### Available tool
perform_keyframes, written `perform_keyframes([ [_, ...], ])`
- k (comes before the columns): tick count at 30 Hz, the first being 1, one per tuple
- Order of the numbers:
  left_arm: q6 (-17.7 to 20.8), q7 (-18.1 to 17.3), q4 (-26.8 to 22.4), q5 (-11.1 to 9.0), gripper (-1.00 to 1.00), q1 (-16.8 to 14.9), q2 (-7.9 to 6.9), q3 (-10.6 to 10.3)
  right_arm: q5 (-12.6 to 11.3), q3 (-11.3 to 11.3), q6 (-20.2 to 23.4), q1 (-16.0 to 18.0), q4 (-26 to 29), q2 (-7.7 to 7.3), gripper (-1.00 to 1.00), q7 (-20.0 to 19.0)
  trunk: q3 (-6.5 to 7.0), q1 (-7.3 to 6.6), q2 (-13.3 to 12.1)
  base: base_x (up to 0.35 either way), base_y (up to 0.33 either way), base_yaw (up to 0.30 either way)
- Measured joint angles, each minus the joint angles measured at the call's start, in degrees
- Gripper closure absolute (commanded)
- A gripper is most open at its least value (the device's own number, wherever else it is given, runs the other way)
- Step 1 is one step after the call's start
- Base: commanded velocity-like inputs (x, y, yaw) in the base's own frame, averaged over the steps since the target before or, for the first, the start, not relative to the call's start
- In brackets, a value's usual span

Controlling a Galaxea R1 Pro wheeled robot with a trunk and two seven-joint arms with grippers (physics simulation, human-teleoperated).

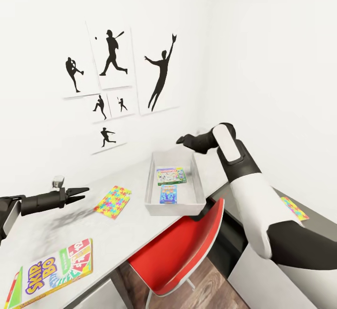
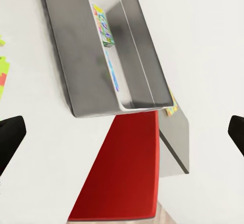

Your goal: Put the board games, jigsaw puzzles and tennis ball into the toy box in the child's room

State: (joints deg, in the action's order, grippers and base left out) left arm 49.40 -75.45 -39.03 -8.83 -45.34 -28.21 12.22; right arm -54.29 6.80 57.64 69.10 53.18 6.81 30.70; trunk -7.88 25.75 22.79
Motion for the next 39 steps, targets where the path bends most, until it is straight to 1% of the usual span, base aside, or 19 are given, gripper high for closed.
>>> perform_keyframes([
  [3, 0.0, 0.0, 0.0, 0.0, -1.0, 0.0, -0.13, 0.0, 0.0, -1.2, 0.8, -0.2, 1.2, 0.04, -1.0, 0.1, 0.0, 0.01, 0.0, -0.086, 0.023, 0.0],
  [7, 0.2, 0.0, 0.0, 0.0, -1.0, 0.0, -0.22, 0.0, 0.1, -1.7, 1.2, -0.4, 2.1, 0.12, -1.0, 0.2, 0.01, 0.02, 0.0, -0.215, 0.123, 0.0],
  [14, 1.7, 0.0, 0.0, 0.0, -1.0, -0.1, -0.28, 0.0, 0.3, -1.7, 1.3, -0.6, 2.4, 0.32, -1.0, 0.3, 0.0, 0.0, 0.0, -0.074, 0.049, 0.003],
  [25, 2.0, 0.1, 0.0, 0.0, -1.0, 0.0, -0.26, -0.1, 0.5, -1.7, 1.4, -0.6, 2.4, 0.63, -1.0, 0.3, -0.1, 0.0, 0.0, -0.007, 0.004, 0.16],
  [39, 2.0, 0.0, 0.0, 0.0, -1.0, 0.0, -0.26, -0.1, 0.3, -1.6, 1.4, -0.6, 2.3, 0.66, -1.0, 0.3, -0.11, 0.0, 0.0, 0.0, 0.0, 0.016],
])
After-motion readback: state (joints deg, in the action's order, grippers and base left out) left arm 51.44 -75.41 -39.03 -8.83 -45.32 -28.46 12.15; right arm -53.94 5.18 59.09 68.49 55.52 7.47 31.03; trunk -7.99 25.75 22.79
